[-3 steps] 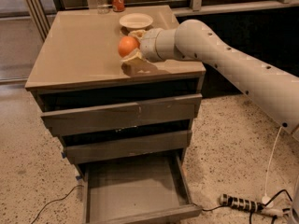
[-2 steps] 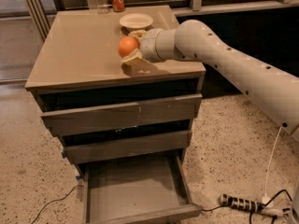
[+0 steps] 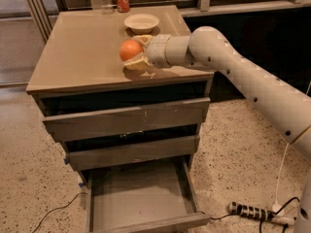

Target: Pick orange from bottom drawer and place on counter

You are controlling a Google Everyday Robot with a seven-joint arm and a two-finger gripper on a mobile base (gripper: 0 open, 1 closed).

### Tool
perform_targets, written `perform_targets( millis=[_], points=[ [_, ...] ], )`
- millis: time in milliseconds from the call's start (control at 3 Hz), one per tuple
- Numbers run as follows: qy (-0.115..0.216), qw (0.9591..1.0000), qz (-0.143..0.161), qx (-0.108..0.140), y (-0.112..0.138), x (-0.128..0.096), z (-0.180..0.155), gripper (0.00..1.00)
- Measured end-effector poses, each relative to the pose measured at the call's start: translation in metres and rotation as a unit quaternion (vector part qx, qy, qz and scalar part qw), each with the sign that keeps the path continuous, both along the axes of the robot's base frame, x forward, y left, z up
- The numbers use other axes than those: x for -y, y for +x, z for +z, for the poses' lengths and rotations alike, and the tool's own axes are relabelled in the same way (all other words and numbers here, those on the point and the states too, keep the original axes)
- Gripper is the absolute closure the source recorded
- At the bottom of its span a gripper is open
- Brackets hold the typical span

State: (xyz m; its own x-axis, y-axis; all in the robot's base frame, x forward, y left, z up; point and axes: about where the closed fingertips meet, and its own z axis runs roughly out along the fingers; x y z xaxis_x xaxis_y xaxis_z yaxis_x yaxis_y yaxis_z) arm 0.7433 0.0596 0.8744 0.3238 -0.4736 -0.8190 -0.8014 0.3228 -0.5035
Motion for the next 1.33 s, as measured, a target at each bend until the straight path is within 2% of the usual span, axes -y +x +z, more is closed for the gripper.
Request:
perform_targets(
  millis=[333,667,1000,1333],
  points=[
    [0.0,1.0,0.0,0.0,0.0,0.0,0.0,1.0],
    [0.076,0.996,0.023,-0.042,0.001,-0.002,-0.009,1.0],
    [0.15,0.9841,0.046,-0.084,0.004,-0.005,-0.018,1.0],
    [0.15,0.9841,0.046,-0.084,0.004,-0.005,-0.018,0.96]
  ],
)
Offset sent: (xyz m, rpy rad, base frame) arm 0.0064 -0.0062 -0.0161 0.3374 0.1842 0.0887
